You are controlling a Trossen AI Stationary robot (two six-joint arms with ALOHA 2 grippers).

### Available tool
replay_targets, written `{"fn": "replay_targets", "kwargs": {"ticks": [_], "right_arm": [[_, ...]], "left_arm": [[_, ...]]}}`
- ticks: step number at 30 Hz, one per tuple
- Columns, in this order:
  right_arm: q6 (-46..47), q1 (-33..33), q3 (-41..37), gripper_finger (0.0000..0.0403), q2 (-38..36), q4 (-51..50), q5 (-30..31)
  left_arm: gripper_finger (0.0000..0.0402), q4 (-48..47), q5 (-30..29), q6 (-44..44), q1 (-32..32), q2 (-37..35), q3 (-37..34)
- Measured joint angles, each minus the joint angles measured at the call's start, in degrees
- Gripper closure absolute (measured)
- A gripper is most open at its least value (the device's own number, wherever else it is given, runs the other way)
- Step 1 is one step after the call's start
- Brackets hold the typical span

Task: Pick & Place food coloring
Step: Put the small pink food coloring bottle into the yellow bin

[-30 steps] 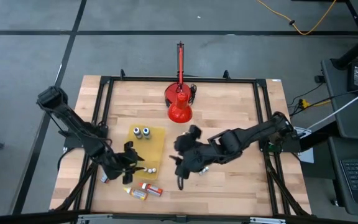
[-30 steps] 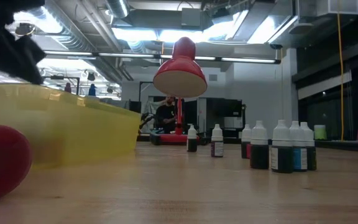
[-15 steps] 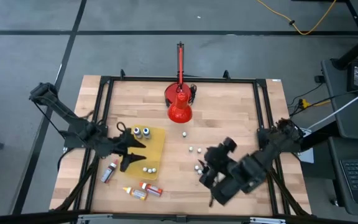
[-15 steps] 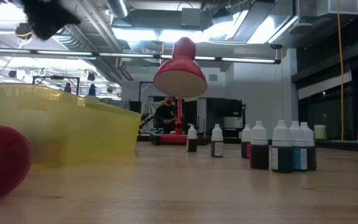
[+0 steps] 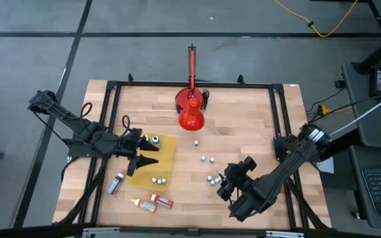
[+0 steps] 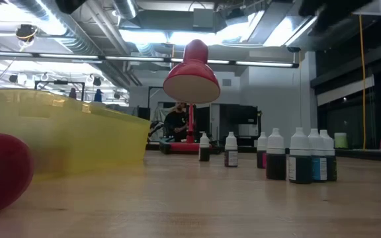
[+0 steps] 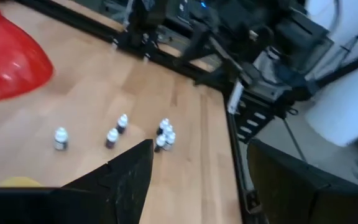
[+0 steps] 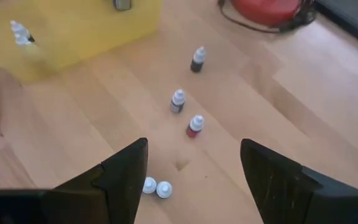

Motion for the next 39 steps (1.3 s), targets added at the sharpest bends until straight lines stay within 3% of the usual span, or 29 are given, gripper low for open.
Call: {"fn": "replay_targets", "kwargs": {"ticks": [5, 8, 13, 17, 23, 29, 34, 39], "right_arm": [[-3.78, 0.00, -14.28, 0.0146, -9.25, 10.11, -1.03], [-13.94, -0.37, -22.91, 0.0146, -16.63, 20.05, -3.69], [-30.16, -3.99, -37.98, 0.0146, -28.63, 38.07, -13.75], [-41.42, -7.50, -48.16, 0.0146, -34.57, 50.17, -17.51], [-61.64, -12.09, -57.74, 0.0146, -35.90, 60.27, -17.31], [-58.92, -18.72, -64.65, 0.0146, -35.88, 67.98, -22.65], [-66.62, -23.76, -70.93, 0.0150, -35.79, 82.45, -33.24], [-74.03, -27.74, -73.67, 0.0164, -35.46, 87.02, -35.90]], "left_arm": [[0.0153, 0.00, 5.23, -2.41, 0.50, 0.02, 0.00], [0.0154, 0.00, 5.29, -2.73, 0.40, 0.02, 0.00], [0.0155, -0.01, 5.27, -2.26, 0.43, 0.04, 0.00], [0.0156, -0.01, 4.67, -1.80, 0.43, 0.04, 0.00], [0.0157, -0.01, 4.64, -3.40, 1.24, 0.04, 0.00], [0.0157, -0.01, 4.70, -4.26, 2.41, 0.04, 0.00], [0.0160, 0.00, 4.74, -4.46, 2.79, 0.04, 0.00], [0.0160, -0.01, 4.76, -5.10, 2.79, 0.04, 0.00]]}}
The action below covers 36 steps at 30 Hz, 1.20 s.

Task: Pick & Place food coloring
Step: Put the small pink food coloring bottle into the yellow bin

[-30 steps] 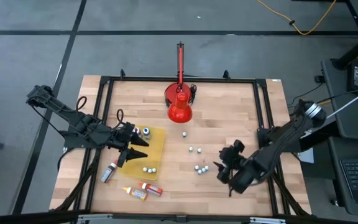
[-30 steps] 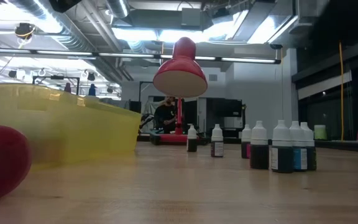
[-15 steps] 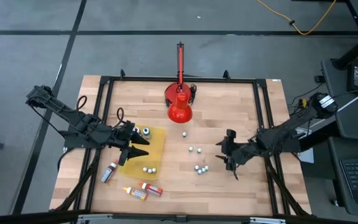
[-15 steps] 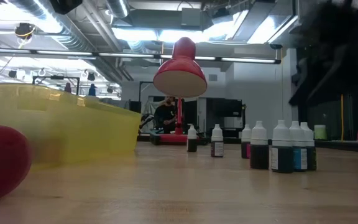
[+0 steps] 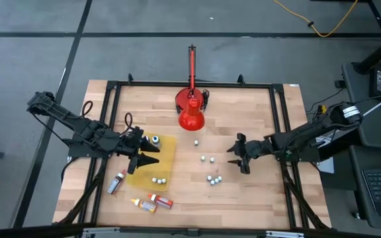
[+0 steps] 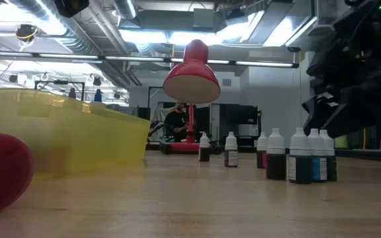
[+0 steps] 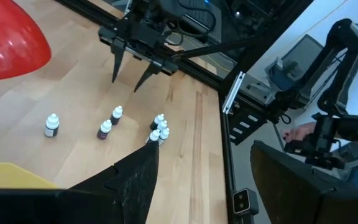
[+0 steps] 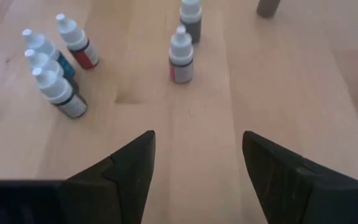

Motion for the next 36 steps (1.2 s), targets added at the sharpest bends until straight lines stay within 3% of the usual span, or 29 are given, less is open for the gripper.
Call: {"fn": "replay_targets", "kwargs": {"ticks": [9, 14, 25, 30, 36], "right_arm": [[-7.29, -6.93, -0.82, 0.0163, 0.10, 2.91, -9.65], [-7.27, -8.55, -0.11, 0.0163, 1.30, 3.20, -11.80], [-7.34, -9.05, 7.36, 0.0163, 16.41, 4.82, -16.30], [-8.74, -9.05, 8.64, 0.0163, 20.85, 11.56, -16.38], [-10.37, -8.64, 11.49, 0.0163, 25.03, 11.98, -16.51]], "left_arm": [[0.0162, 0.00, 0.02, -0.26, -0.02, 0.00, 0.00], [0.0162, 0.00, 0.07, -0.65, -0.02, 0.00, 0.00], [0.0162, 0.00, 2.15, -0.67, -0.02, 0.00, 0.00], [0.0164, 0.00, 3.05, -0.83, -0.04, 0.01, 0.00], [0.0164, -0.01, 3.06, -0.80, -0.04, 0.00, 0.00]]}}
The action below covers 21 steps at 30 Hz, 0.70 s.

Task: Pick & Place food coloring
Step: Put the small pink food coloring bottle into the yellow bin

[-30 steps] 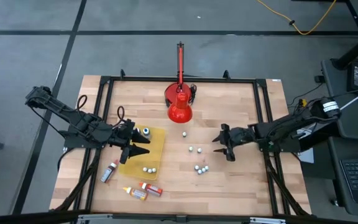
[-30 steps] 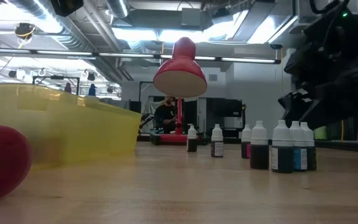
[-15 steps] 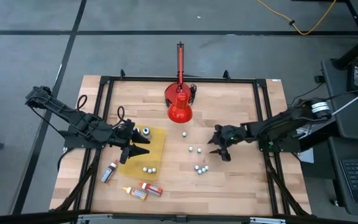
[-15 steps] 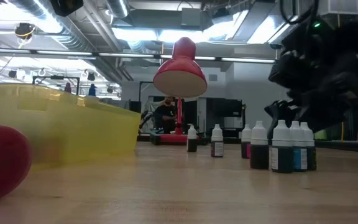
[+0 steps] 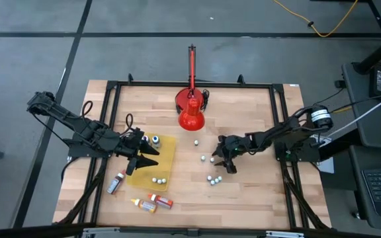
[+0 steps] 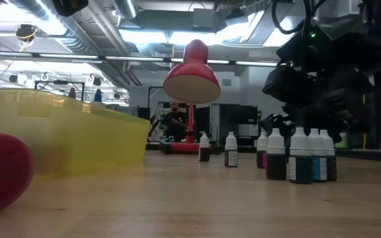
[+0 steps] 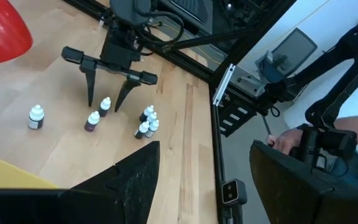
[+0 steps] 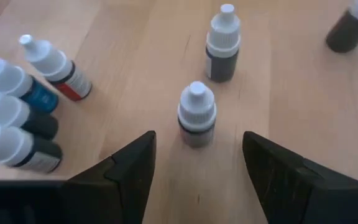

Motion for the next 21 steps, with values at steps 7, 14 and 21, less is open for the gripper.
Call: {"fn": "replay_targets", "kwargs": {"ticks": [7, 14, 21], "right_arm": [[-0.25, 0.79, 2.68, 0.0163, 3.47, 0.49, -0.36], [0.35, 0.76, 2.68, 0.0209, 3.45, 0.11, 0.17], [3.57, 0.72, 2.71, 0.0286, 3.35, -0.32, 1.28]], "left_arm": [[0.0165, -0.26, 0.01, 0.04, 0.00, 0.00, 0.00], [0.0165, -0.36, 0.51, 0.17, 0.00, 0.00, 0.00], [0.0169, -0.39, 1.57, -0.04, 0.00, 0.00, 0.00]]}}
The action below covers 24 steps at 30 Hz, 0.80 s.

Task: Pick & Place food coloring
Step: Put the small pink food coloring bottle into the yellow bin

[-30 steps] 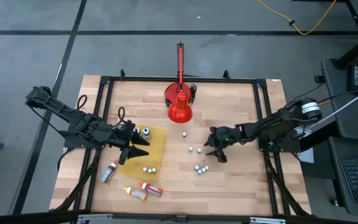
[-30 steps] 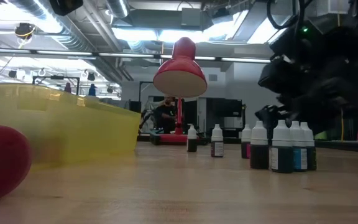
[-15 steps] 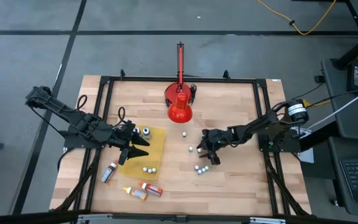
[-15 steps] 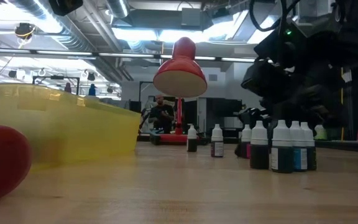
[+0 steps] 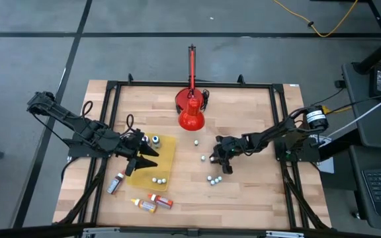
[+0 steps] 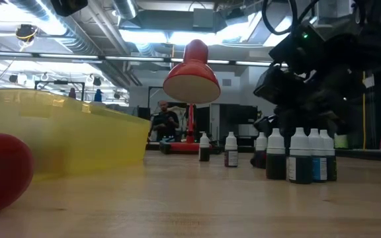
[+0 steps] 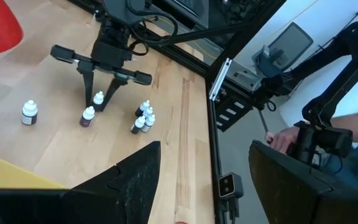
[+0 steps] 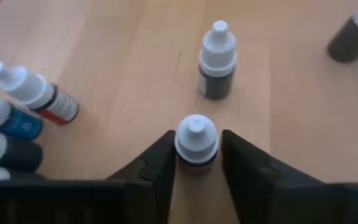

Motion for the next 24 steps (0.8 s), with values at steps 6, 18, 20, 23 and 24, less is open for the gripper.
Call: {"fn": "replay_targets", "kwargs": {"ticks": [6, 18, 20, 23, 24], "right_arm": [[5.97, 0.11, 0.48, 0.0335, -2.01, -2.77, 0.07], [10.67, 4.06, 14.39, 0.0335, -10.97, -30.72, 4.99], [11.83, 5.17, 18.32, 0.0335, -11.86, -36.11, 6.42], [13.57, 6.69, 25.64, 0.0331, -11.99, -43.80, 8.14], [14.01, 7.31, 28.05, 0.0328, -11.98, -47.14, 8.89]], "left_arm": [[0.0170, 0.00, -0.76, -0.09, 0.00, 0.00, 0.00], [0.0165, -0.16, -2.16, 12.43, 3.44, 0.00, 3.76], [0.0159, -0.03, -2.27, 16.04, 4.53, 0.00, 5.33], [0.0148, -1.14, -2.07, 20.33, 6.01, 0.00, 8.00], [0.0145, -1.91, -1.72, 21.40, 6.54, 0.00, 9.07]]}}
